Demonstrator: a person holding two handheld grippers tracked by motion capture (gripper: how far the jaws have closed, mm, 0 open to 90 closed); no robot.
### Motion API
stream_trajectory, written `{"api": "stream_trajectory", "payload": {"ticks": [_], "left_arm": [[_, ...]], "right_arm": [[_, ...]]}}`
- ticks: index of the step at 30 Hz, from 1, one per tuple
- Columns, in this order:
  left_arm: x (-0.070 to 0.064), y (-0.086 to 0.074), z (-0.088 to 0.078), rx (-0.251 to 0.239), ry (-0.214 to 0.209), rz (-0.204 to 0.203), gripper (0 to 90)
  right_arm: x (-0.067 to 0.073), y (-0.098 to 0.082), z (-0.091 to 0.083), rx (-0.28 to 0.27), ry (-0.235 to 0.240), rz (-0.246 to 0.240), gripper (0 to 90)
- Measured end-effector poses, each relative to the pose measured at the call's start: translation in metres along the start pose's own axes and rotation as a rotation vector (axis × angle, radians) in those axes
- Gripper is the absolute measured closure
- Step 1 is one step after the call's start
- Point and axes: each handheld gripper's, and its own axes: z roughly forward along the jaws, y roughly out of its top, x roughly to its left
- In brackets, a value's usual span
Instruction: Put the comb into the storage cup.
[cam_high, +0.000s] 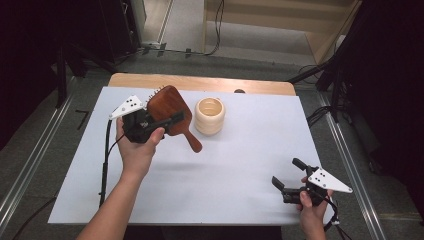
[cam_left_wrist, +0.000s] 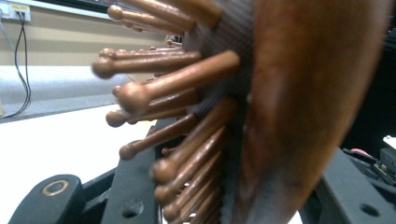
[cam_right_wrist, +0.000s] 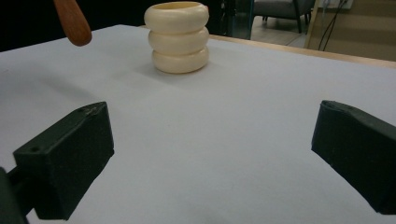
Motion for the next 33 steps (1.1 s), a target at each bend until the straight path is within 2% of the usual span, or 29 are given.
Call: {"api": "stream_trajectory", "payload": {"ticks": [6,14,33], "left_arm": [[0.004,0.007,0.004,-0.007,0.002,0.000,57.1],[0.008,0.013,0.009,-0.013,0.006,0.002,57.1],[0.013,0.025,0.023,-0.027,0.019,0.005,57.1]], "right_arm": [[-0.006,-0.001,-0.004,-0.003,-0.009,0.006,0.0],[-0.005,-0.004,0.000,0.018,-0.007,-0.005,0.0],[-0.006,-0.004,0.001,0.014,-0.001,0.000,0.0]]}}
